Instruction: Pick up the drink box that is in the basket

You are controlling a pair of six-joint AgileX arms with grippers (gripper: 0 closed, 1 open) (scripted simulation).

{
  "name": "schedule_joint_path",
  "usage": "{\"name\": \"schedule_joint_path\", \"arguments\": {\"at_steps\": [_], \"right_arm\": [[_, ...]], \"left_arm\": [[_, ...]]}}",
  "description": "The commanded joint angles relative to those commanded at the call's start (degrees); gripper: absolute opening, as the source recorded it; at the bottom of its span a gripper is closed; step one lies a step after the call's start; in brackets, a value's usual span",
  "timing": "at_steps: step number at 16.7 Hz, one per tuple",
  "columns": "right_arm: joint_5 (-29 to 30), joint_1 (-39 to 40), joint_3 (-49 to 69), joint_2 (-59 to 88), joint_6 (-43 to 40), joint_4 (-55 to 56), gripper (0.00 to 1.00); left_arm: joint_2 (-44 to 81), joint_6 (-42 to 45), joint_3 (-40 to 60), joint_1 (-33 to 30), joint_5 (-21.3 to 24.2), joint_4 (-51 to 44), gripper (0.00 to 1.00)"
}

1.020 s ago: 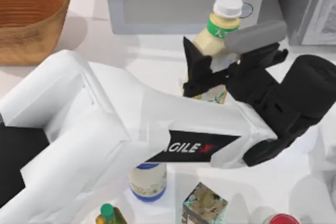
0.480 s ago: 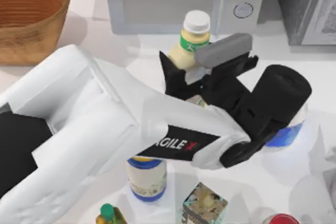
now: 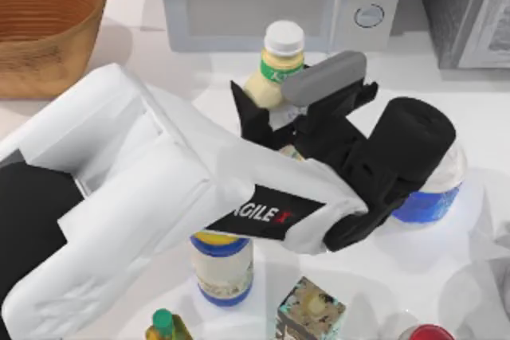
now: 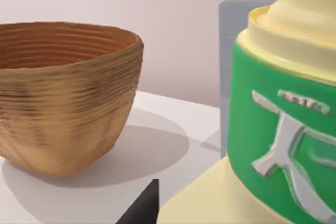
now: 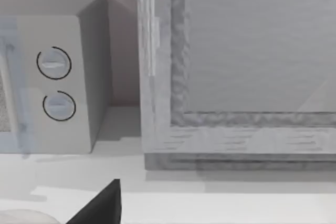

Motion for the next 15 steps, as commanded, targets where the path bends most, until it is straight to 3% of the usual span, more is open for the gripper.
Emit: {"name": "schedule_joint_path", "arguments": {"at_steps": [10,15], "right_arm": [[0.0,0.0,0.0,0.0,0.0,0.0,1.0],[0.0,0.0,0.0,0.0,0.0,0.0,1.0]], "left_arm": [[0.0,0.0,0.0,0.0,0.0,0.0,0.98],[0.0,0.0,0.0,0.0,0.0,0.0,1.0]]}}
